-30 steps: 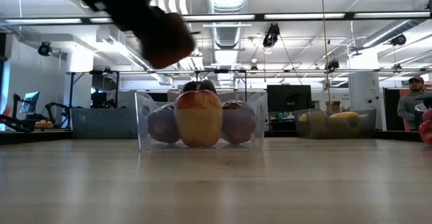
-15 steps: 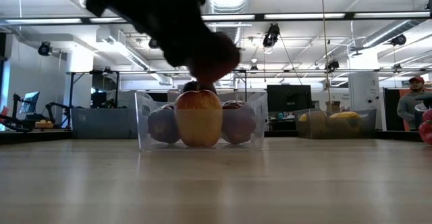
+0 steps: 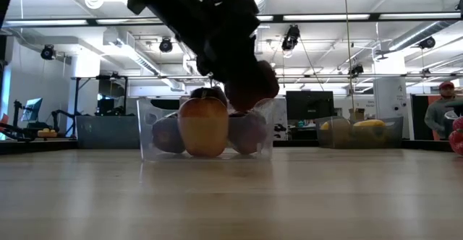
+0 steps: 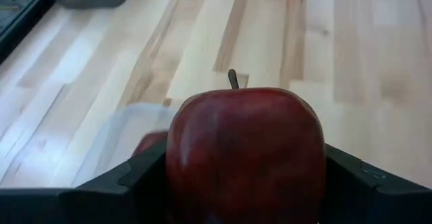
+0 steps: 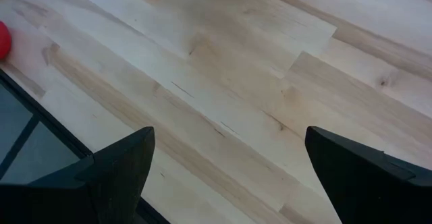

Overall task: Sort produce into baskets
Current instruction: Put the red apple into the transparent bin, then put the red bell pepper into the left black bin

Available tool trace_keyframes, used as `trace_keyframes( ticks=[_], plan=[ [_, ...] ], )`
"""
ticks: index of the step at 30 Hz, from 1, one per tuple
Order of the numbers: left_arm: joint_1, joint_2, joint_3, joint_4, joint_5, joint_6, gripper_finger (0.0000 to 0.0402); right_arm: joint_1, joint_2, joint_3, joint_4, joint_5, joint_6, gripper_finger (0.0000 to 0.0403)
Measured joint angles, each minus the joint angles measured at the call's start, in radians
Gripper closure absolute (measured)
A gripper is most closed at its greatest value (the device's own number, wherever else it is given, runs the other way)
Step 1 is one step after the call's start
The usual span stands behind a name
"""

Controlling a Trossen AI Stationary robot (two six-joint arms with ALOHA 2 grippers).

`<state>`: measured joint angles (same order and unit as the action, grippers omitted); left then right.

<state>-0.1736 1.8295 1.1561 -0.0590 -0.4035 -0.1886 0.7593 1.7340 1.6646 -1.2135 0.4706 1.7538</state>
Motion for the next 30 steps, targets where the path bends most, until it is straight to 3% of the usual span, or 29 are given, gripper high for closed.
trace_keyframes(
  ticks=[9, 12, 14, 20, 26, 30],
  plan=[
    [0.006, -0.009, 0.009, -0.033, -0.006, -0.004, 0.0088, 0.0, 0.0, 0.0, -0.008, 0.0, -0.025, 0.0028],
    [0.006, -0.038, 0.013, -0.099, 0.043, -0.004, 0.007, 0.0, 0.0, 0.0, -0.016, 0.0, -0.026, 0.0028],
    [-0.002, -0.082, -0.002, -0.127, 0.094, -0.004, 0.0064, 0.0, 0.0, 0.0, -0.015, 0.001, -0.026, 0.0028],
    [-0.065, -0.283, -0.113, -0.154, 0.112, -0.007, 0.0064, 0.0, 0.002, 0.0, -0.014, 0.017, -0.026, 0.0028],
    [-0.2, -0.49, -0.218, -0.469, 0.328, 0.006, 0.0064, 0.0, 0.002, -0.022, -0.012, 0.139, -0.062, 0.0028],
    [-0.359, -0.556, -0.249, -0.703, 0.334, -0.157, 0.0065, -0.018, 0.002, -0.056, -0.013, 0.216, -0.126, 0.0028]
  ],
)
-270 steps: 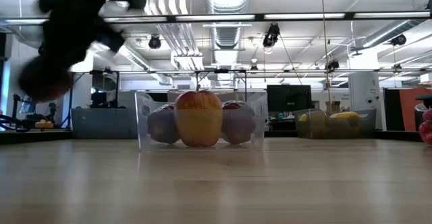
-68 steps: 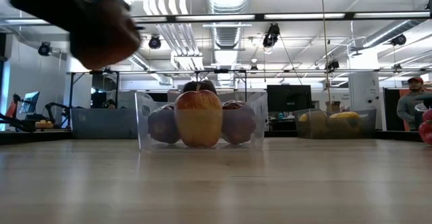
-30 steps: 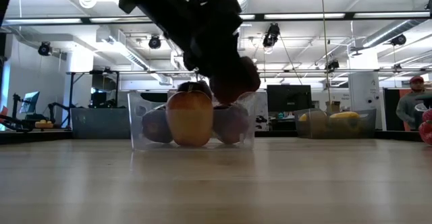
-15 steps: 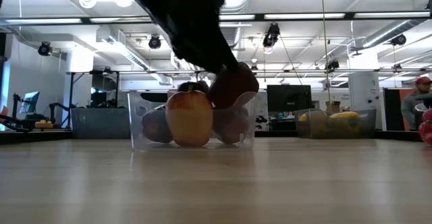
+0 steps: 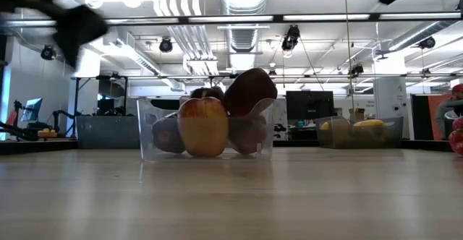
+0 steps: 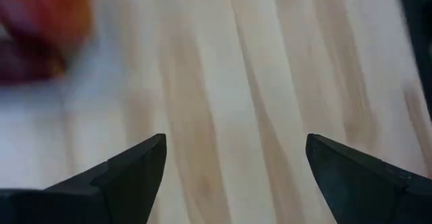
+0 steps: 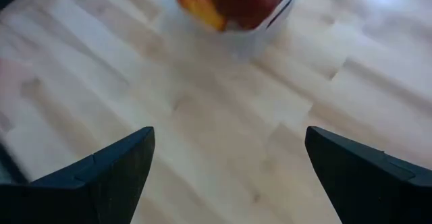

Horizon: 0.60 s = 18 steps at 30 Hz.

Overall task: Sort produce into baskets
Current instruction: Put the red bell pepper into the left black bin

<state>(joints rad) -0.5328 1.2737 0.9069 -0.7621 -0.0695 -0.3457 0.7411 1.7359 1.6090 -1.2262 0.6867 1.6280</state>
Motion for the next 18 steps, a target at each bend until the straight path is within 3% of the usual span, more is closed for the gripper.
trace_keyframes(
  ticks=[3, 9, 13, 18],
  plan=[
    [-0.15, 0.016, -0.007, -0.105, 0.006, -0.222, 0.0065, -0.029, 0.0, -0.02, 0.001, 0.025, -0.058, 0.0028],
    [-0.41, 0.097, 0.024, -0.094, 0.108, -0.643, 0.0065, -0.082, 0.0, -0.048, 0.044, 0.017, -0.14, 0.0028],
    [-0.503, 0.157, 0.112, -0.097, 0.167, -0.731, 0.0065, -0.088, 0.0, -0.057, 0.111, 0.013, -0.263, 0.0028],
    [-0.539, 0.257, 0.258, -0.171, 0.169, -0.708, 0.0065, -0.103, 0.0, -0.059, 0.111, 0.011, -0.347, 0.0028]
  ],
)
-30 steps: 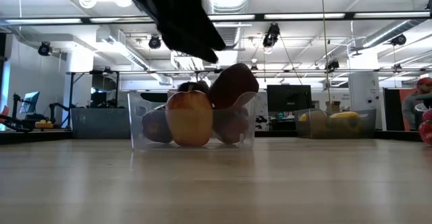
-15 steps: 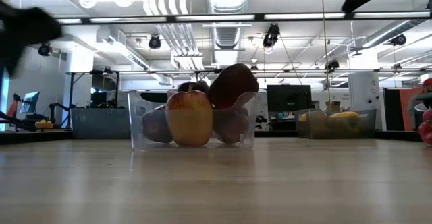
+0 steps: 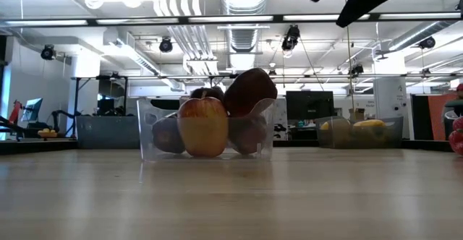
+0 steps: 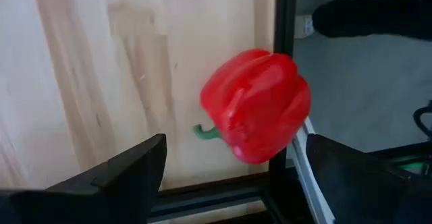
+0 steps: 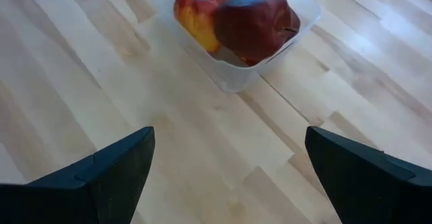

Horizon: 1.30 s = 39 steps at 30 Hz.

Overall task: Sort produce into baskets
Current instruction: Put the red bell pepper into the left black bin

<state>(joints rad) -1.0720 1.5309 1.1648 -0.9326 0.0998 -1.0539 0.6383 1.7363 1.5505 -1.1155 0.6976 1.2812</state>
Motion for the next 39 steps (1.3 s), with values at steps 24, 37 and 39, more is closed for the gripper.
trace_keyframes(
  ticks=[24, 37, 39],
  plan=[
    [-0.038, 0.105, -0.042, 0.066, -0.005, 0.439, 0.0004, -0.014, 0.0, -0.051, 0.0, -0.045, 0.044, 0.0028],
    [-0.073, 0.105, -0.141, 0.259, -0.023, 0.589, 0.0004, -0.033, 0.0, -0.053, 0.003, -0.1, 0.106, 0.0028],
    [-0.073, 0.105, -0.159, 0.29, -0.013, 0.577, 0.0004, -0.035, 0.0, -0.053, 0.004, -0.105, 0.105, 0.0028]
  ],
)
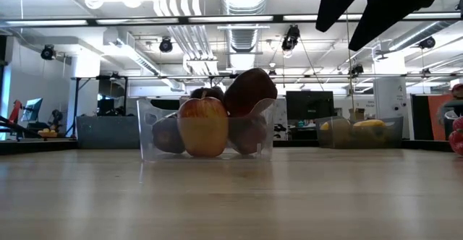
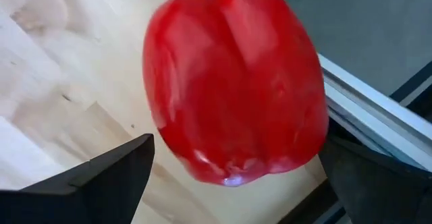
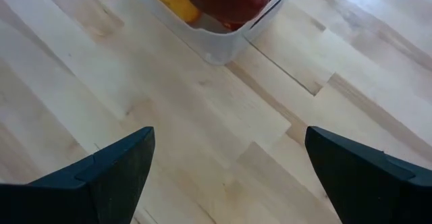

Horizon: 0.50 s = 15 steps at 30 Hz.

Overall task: Sort produce into baskets
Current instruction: Put the red bell pepper into the left black bin

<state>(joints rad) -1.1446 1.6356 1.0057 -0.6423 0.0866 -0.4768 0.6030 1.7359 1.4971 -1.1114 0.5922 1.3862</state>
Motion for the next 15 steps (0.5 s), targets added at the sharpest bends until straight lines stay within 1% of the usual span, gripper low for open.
trace_keyframes(
  ticks=[5, 8, 10, 15],
  plan=[
    [0.0, 0.0, 0.003, 0.014, 0.044, -0.099, 0.0004, -0.002, 0.0, 0.0, 0.001, -0.017, -0.038, 0.0028],
    [0.004, 0.0, 0.014, 0.035, 0.078, -0.181, 0.0004, -0.002, 0.0, 0.0, 0.001, -0.016, -0.073, 0.0028],
    [0.004, 0.0, 0.013, 0.05, 0.078, -0.251, 0.0004, -0.002, 0.0, -0.002, -0.001, -0.016, -0.092, 0.0028],
    [0.015, 0.0, 0.013, 0.089, -0.014, -0.381, 0.0004, -0.002, 0.0, -0.015, -0.002, -0.016, -0.106, 0.0028]
  ],
)
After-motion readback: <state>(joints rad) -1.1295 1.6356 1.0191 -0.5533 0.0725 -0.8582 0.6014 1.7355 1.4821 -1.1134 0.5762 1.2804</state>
